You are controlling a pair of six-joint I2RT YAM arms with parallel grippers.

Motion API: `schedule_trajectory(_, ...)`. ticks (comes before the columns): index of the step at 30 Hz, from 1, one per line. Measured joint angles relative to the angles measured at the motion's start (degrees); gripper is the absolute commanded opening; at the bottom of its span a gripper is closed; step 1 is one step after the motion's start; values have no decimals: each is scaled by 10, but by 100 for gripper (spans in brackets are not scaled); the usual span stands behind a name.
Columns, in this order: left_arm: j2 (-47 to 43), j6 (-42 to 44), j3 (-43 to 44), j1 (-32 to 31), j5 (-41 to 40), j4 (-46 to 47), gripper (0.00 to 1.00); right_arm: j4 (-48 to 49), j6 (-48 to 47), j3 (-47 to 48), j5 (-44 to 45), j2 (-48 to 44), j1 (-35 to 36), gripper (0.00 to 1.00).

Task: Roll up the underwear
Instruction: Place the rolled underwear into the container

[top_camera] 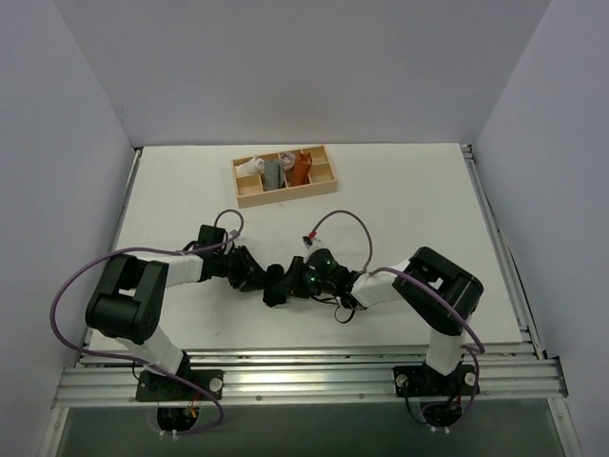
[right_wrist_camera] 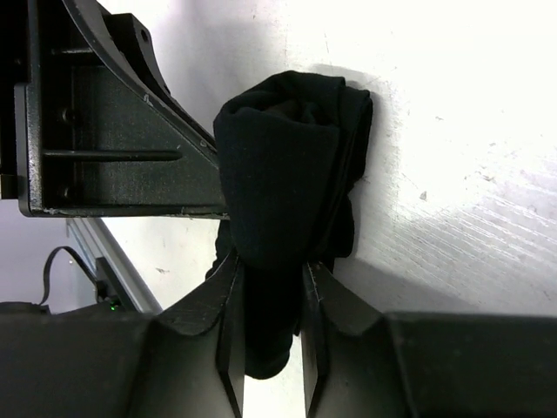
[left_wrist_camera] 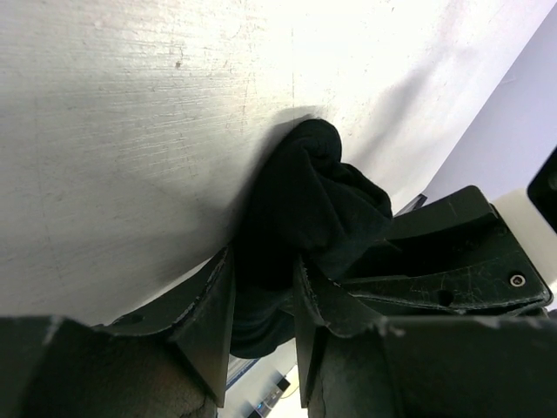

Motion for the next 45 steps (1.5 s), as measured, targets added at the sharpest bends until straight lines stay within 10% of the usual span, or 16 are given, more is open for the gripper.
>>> schedule_trajectory(10, -15, 18, 44, -2, -39, -104, 41, 54, 9, -27, -7, 1, -3, 0)
schedule_trajectory(28, -184, 44, 98, 28, -182, -285, 43, -276, -228, 149, 54, -83, -53, 0)
schedule_trajectory(45, -252, 28, 40, 28, -129, -288, 43, -473, -420, 636, 93, 132, -297, 0)
